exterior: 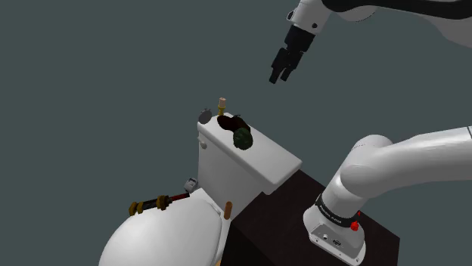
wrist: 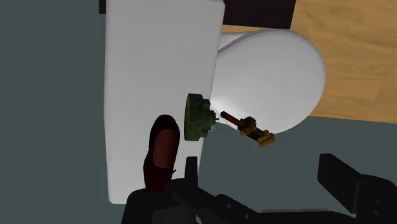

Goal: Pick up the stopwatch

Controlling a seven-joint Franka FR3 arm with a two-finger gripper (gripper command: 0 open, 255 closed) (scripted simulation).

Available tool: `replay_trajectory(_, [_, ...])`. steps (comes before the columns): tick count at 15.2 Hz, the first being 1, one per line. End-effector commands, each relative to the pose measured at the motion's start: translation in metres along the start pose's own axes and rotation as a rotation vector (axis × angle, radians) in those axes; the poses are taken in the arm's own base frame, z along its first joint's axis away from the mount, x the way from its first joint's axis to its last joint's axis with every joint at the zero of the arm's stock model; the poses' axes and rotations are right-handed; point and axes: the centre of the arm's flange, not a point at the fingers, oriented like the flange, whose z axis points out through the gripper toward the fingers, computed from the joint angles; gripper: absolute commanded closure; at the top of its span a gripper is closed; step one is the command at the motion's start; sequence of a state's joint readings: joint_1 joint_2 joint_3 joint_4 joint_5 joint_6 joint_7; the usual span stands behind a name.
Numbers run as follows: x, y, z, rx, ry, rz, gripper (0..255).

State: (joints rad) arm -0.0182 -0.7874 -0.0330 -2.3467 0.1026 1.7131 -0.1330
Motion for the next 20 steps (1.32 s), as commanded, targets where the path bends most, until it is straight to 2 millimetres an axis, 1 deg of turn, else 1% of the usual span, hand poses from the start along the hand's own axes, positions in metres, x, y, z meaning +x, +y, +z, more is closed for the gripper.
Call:
replay_trajectory(1, [0.0, 0.0, 0.0, 0.0, 0.0, 0.0, 0])
replay_trajectory(6, [0.049, 0.031, 0.04, -0.008, -0.05, -0.206, 0])
replay_trajectory(11, [0.101, 0.053, 0.082, -0.016, -0.101, -0.412, 0])
replay_trajectory(15, [0.143, 0.062, 0.117, -0.022, -0.141, -0.577, 0])
replay_trajectory(20, [0.195, 0.065, 0.163, -0.03, -0.192, -0.784, 0])
